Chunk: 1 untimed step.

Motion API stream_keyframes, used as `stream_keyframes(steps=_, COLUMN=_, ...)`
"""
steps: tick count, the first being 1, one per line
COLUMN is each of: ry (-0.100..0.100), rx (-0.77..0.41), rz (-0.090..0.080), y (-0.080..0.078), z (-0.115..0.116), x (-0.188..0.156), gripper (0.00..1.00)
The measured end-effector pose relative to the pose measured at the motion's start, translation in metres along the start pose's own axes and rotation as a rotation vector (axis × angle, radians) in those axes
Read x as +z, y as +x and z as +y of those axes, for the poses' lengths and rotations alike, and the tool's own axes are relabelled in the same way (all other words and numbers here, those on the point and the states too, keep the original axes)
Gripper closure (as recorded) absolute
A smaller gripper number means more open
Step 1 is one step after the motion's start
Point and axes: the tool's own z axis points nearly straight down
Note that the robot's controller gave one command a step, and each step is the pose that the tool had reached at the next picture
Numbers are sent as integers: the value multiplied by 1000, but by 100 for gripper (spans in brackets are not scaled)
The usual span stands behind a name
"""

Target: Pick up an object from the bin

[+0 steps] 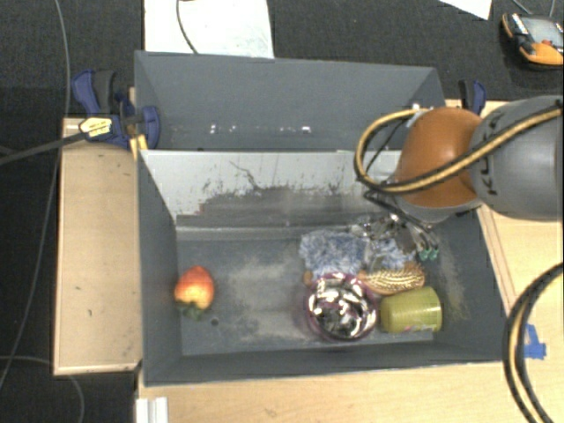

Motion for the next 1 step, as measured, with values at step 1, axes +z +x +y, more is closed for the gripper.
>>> stream_keyframes(steps=1, ry=-1, rx=0, rz=2, y=1, z=0, x=-11, gripper=100)
